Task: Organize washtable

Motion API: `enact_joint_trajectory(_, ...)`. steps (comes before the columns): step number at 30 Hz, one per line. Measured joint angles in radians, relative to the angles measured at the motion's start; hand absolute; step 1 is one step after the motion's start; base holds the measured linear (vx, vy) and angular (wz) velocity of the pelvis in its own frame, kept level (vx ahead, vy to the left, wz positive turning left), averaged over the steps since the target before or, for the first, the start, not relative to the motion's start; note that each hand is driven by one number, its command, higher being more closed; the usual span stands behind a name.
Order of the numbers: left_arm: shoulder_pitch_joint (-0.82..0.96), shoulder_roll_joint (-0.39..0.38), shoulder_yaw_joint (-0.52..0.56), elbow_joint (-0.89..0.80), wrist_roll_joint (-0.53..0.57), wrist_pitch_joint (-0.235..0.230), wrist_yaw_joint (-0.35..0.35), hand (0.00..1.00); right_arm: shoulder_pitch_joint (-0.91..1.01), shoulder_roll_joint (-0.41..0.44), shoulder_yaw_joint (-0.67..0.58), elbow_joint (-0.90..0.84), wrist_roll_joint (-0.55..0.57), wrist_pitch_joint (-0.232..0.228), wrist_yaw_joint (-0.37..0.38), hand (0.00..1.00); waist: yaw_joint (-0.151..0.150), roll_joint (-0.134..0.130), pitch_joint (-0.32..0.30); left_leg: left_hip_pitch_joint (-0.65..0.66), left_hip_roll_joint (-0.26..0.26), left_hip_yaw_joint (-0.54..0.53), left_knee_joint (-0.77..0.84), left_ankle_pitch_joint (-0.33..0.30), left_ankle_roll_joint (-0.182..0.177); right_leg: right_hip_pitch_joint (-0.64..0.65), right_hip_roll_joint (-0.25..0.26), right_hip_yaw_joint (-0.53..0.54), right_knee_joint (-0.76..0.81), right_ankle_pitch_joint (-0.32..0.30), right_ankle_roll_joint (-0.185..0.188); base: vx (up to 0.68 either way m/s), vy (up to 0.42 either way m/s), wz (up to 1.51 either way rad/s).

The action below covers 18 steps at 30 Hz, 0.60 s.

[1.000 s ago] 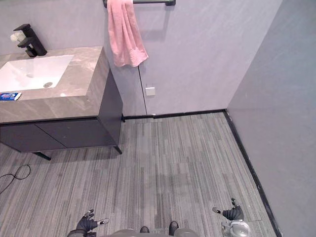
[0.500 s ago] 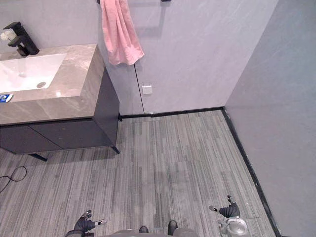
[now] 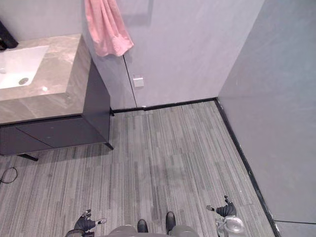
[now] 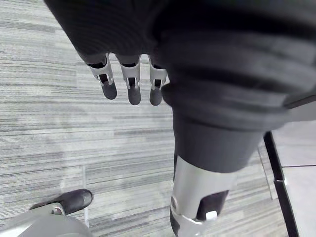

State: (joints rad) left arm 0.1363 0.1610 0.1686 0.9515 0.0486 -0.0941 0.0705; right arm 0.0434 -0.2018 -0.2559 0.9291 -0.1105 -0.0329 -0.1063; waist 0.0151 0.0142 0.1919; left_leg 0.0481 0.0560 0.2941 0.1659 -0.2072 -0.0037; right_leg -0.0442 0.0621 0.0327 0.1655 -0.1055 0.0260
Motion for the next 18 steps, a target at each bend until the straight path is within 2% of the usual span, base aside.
enact_joint_trajectory(1,0.0,0.0,0.0,-0.003,-0.001,0.0,0.0,0.0,0.0,0.001,0.001,0.0,0.0,0.0,0.0,0.0,0.0,-0.001,0.001,0.0,0.001,0.003,0.013,-0.01,0.005,-0.02,-0.003,-0.006,0.052,-0.022,0.017,0.11,0.066,-0.13)
enact_joint_trajectory(2,0.0,0.001,0.0,-0.007,-0.002,0.0,0.0,0.0,-0.002,0.004,0.002,0.002,0.0,0.0,0.0,0.0,0.001,0.0,0.002,0.003,0.002,0.009,0.028,-0.021,0.007,-0.067,-0.011,-0.028,0.159,-0.048,0.05,0.09,0.075,-0.11)
enact_joint_trajectory(3,-0.001,0.002,0.0,-0.014,-0.009,0.0,0.0,0.0,-0.012,0.013,0.003,0.002,0.0,0.0,0.0,0.0,-0.001,0.002,0.006,0.018,0.001,0.01,0.023,-0.026,0.015,-0.12,-0.021,-0.064,0.288,-0.056,0.063,0.1,0.078,-0.07)
enact_joint_trajectory(4,-0.002,0.003,0.0,-0.02,-0.011,0.0,0.0,0.0,-0.017,0.019,0.004,0.001,0.0,0.0,-0.001,0.0,-0.001,0.0,0.013,0.033,0.0,0.01,0.019,-0.033,0.021,-0.142,-0.029,-0.084,0.357,-0.057,0.064,0.12,0.073,0.07)
enact_joint_trajectory(5,-0.007,0.008,-0.002,-0.028,-0.011,0.001,0.002,0.0,-0.017,0.027,0.022,0.002,0.002,0.0,-0.001,0.0,-0.003,-0.004,0.035,0.075,-0.007,0.003,0.008,-0.054,0.029,-0.192,-0.064,-0.148,0.506,-0.083,0.058,0.13,0.059,0.11)
enact_joint_trajectory(6,-0.009,0.009,-0.002,-0.034,-0.014,0.001,0.006,0.0,-0.014,0.031,0.046,0.015,0.002,0.0,0.002,0.0,-0.002,-0.002,0.043,0.103,-0.012,-0.002,0.01,-0.075,0.029,-0.229,-0.103,-0.198,0.584,-0.12,0.056,0.15,0.051,0.13)
enact_joint_trajectory(8,-0.009,0.008,-0.002,-0.034,-0.018,0.002,0.011,0.0,-0.014,0.031,0.071,0.02,0.002,0.0,0.002,0.0,-0.01,-0.006,0.048,0.134,-0.01,-0.023,0.005,-0.094,0.019,-0.274,-0.132,-0.249,0.567,-0.134,0.042,0.24,0.024,0.25)
enact_joint_trajectory(11,-0.016,0.002,-0.004,-0.034,-0.019,0.002,0.019,0.0,-0.027,0.028,0.071,0.02,0.003,0.0,0.001,0.0,-0.041,0.0,0.058,0.169,0.014,-0.059,-0.03,-0.094,0.009,-0.341,-0.129,-0.28,0.36,-0.101,0.023,0.37,-0.061,0.47)
enact_joint_trajectory(12,-0.02,0.001,-0.005,-0.034,-0.02,0.002,0.02,0.0,-0.031,0.027,0.07,0.019,0.003,0.0,0.001,0.0,-0.047,0.0,0.064,0.182,0.018,-0.07,-0.038,-0.092,-0.012,-0.348,-0.117,-0.279,0.288,-0.063,0.018,0.59,-0.192,0.49)
enact_joint_trajectory(13,-0.019,0.006,-0.01,-0.034,-0.019,0.001,0.019,0.0,-0.021,0.027,0.07,0.019,0.003,0.0,0.001,0.0,-0.054,-0.018,0.065,0.212,0.02,-0.098,-0.05,-0.109,-0.057,-0.341,-0.102,-0.25,0.147,0.084,-0.024,0.52,-0.185,0.52)
enact_joint_trajectory(14,-0.019,0.007,-0.01,-0.03,-0.019,0.002,0.018,0.0,-0.01,0.027,0.07,0.019,0.003,0.0,0.001,0.0,-0.056,-0.028,0.062,0.222,0.022,-0.11,-0.046,-0.119,-0.073,-0.342,-0.103,-0.244,0.158,0.173,-0.076,0.61,-0.239,0.46)
enact_joint_trajectory(15,-0.042,-0.01,-0.009,-0.02,-0.019,0.0,0.017,0.0,-0.021,0.016,0.065,0.023,0.004,0.001,-0.001,0.0,-0.048,0.009,0.069,0.221,0.071,-0.122,-0.022,-0.117,-0.095,-0.349,-0.082,-0.273,0.211,0.129,-0.097,0.5,-0.238,0.28)
enact_joint_trajectory(16,-0.051,-0.015,-0.007,-0.021,-0.02,-0.002,0.019,0.0,-0.033,0.021,0.065,0.021,0.007,-0.001,0.0,0.0,-0.053,0.013,0.068,0.189,0.086,-0.136,0.047,-0.094,-0.135,-0.344,-0.072,-0.284,0.213,0.088,-0.109,0.39,-0.19,0.13)
enact_joint_trajectory(17,-0.052,-0.019,-0.004,-0.022,-0.02,-0.002,0.018,0.0,-0.04,0.024,0.065,0.021,0.012,-0.001,0.001,0.0,-0.052,0.014,0.068,0.165,0.095,-0.142,0.102,-0.078,-0.154,-0.335,-0.065,-0.285,0.21,0.076,-0.12,0.51,-0.282,0.04)
enact_joint_trajectory(18,-0.052,-0.032,0.003,-0.021,-0.021,0.0,0.018,0.0,-0.046,0.028,0.065,0.019,0.025,-0.003,0.0,0.0,-0.049,0.018,0.07,0.095,0.118,-0.163,0.267,-0.027,-0.16,-0.289,-0.046,-0.286,0.176,0.06,-0.131,0.41,-0.226,-0.06)
